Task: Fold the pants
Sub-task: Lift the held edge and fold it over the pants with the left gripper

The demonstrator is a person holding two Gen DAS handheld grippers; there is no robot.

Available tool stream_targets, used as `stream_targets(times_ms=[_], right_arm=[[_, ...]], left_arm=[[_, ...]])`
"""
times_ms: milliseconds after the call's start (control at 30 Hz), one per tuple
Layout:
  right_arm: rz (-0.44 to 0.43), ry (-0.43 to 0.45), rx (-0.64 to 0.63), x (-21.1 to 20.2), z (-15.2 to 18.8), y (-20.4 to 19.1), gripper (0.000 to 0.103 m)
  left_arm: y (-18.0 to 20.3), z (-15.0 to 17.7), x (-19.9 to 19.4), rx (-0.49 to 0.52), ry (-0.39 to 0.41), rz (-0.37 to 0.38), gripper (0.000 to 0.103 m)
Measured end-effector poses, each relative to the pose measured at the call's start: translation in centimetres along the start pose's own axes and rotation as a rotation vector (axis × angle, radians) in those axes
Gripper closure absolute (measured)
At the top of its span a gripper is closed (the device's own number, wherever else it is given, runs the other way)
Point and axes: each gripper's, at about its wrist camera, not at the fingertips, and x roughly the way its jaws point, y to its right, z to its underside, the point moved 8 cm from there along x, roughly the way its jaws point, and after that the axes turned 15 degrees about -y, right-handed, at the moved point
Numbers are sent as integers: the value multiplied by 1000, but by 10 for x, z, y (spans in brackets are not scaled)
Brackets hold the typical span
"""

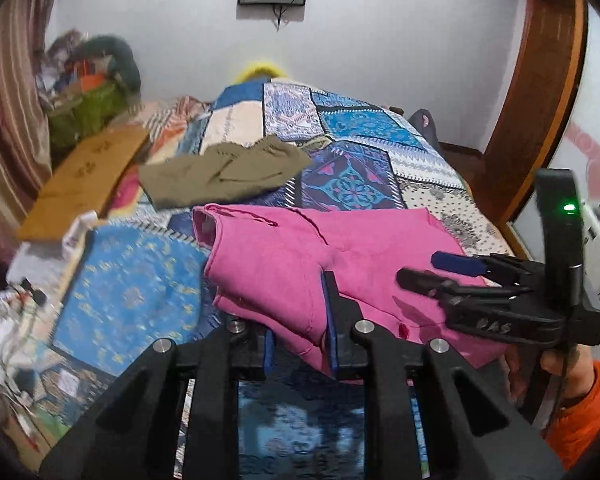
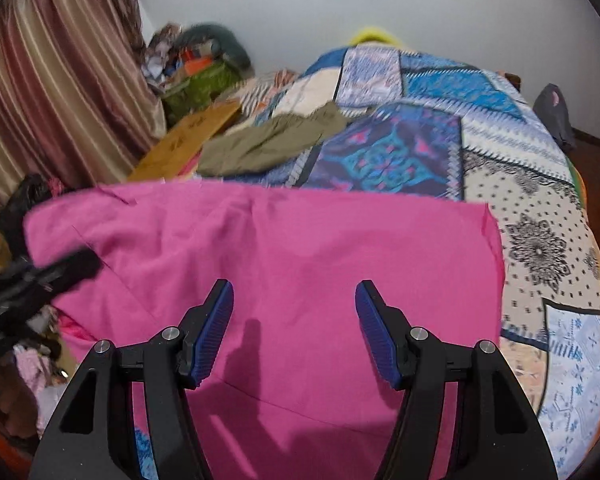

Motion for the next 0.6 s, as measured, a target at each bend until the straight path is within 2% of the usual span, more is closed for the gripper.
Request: stream_targets(times_ms=[200,300,467,533,600], right_arm=[[77,-52,-95,19,9,-24,43],[68,-50,-99,15,10,-25,44],[36,46,9,-20,20,-4,44],[53,82,41,-38,30,8,44],[109,104,65,-54,45,27,44]], left_arm=[[-1,0,-1,25,2,17,84],[6,-2,-4,38,4,54,84],[23,-6,-15,91,20,63,84],[30,-7,-18,118,29,43,84],[39,-8,-21,144,43,21,84]])
